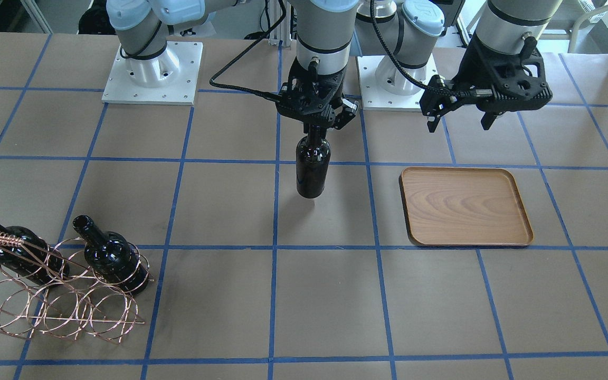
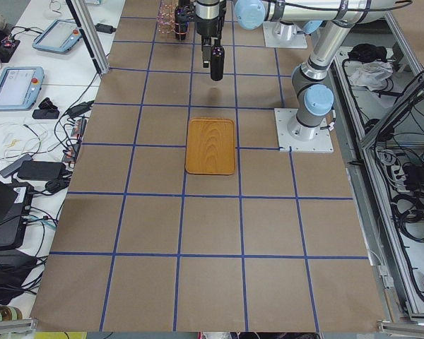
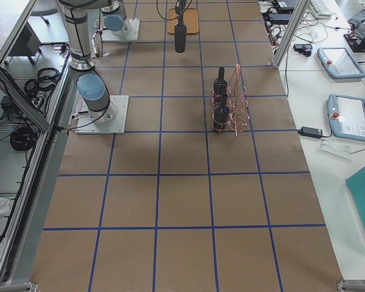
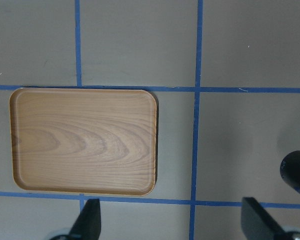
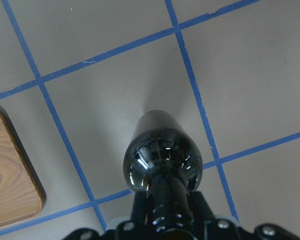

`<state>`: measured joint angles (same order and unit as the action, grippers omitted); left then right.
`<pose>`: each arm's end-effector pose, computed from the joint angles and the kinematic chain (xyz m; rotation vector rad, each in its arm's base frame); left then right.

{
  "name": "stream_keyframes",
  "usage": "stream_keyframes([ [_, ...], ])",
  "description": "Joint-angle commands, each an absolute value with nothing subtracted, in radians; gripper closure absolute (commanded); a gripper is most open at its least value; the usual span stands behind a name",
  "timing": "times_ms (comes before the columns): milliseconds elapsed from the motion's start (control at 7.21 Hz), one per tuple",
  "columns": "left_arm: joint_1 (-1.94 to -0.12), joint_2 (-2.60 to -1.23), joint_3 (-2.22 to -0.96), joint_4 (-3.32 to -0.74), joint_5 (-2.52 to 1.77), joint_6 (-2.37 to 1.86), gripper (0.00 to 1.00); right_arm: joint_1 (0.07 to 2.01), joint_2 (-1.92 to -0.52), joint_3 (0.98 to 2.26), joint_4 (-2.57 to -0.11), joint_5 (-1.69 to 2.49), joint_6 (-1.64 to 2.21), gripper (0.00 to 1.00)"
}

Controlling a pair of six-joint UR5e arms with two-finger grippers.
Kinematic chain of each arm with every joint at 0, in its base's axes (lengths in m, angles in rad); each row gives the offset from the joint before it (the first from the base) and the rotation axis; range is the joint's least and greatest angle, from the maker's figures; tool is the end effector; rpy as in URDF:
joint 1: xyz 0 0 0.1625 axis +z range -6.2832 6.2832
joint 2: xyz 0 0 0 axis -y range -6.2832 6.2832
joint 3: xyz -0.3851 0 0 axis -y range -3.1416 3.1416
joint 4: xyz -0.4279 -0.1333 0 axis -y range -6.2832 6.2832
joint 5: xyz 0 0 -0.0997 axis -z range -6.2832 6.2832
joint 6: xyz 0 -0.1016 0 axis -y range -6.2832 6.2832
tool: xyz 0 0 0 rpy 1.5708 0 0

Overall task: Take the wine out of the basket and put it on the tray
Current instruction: 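Carry the bottle toward the tray and stand it upright on the table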

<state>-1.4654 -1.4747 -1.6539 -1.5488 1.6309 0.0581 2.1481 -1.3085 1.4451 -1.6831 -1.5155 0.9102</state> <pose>-0.0745 -0.5047 0.4535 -0.0744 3.0776 -0.0461 0.4553 -0.4445 0.3723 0.5173 3.0729 0.0862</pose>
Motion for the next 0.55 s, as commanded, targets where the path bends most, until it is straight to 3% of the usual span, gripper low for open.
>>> stream_keyframes([
  [0,-1.457,-1.474,-1.654,-1.551,1.632,0.057,0.00,2.152,-1.304,1.480,-1.716,-1.514,0.948,0.94],
  [416,-1.456,-1.473,-1.655,-1.549,1.632,0.055,0.00,2.167,-1.301,1.492,-1.715,-1.519,0.971,0.90],
])
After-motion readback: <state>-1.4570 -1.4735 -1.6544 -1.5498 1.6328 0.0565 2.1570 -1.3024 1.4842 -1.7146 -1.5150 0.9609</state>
